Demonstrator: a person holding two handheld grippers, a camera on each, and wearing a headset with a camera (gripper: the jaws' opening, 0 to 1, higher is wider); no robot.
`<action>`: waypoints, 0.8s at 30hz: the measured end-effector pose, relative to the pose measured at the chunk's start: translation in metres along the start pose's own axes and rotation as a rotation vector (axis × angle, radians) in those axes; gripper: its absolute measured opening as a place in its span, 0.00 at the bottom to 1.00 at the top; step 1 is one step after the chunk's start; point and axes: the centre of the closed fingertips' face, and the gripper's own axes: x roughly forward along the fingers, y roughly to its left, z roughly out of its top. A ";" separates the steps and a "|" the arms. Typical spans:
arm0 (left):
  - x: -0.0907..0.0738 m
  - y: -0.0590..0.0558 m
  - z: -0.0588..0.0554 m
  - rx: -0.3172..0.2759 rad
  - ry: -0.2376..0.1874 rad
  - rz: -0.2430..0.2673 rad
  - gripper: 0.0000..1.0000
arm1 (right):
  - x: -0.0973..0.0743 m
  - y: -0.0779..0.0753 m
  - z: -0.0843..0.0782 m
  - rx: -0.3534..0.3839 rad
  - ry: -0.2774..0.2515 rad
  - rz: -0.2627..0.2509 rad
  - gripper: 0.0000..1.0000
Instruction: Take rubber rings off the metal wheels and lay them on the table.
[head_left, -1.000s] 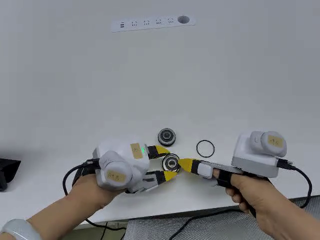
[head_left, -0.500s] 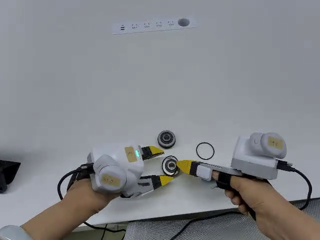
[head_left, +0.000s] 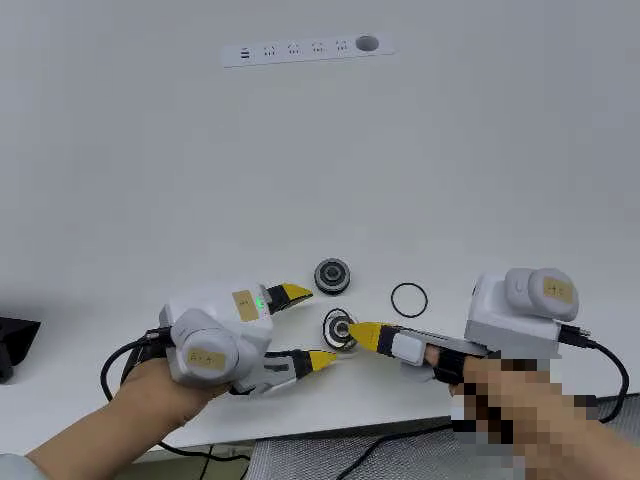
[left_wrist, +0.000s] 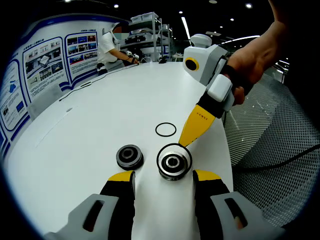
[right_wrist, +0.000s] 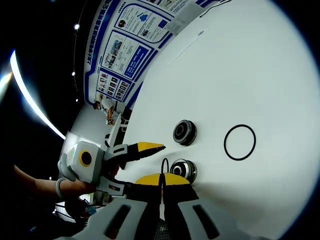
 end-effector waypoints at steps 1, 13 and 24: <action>0.000 0.000 0.000 -0.001 -0.002 0.002 0.49 | -0.001 0.001 0.000 0.001 -0.002 0.001 0.02; -0.004 0.005 -0.003 -0.029 -0.005 0.028 0.59 | -0.013 -0.001 0.013 0.017 -0.049 -0.003 0.02; -0.006 0.010 -0.006 -0.049 -0.009 0.049 0.66 | -0.030 -0.021 0.033 0.041 -0.115 -0.046 0.02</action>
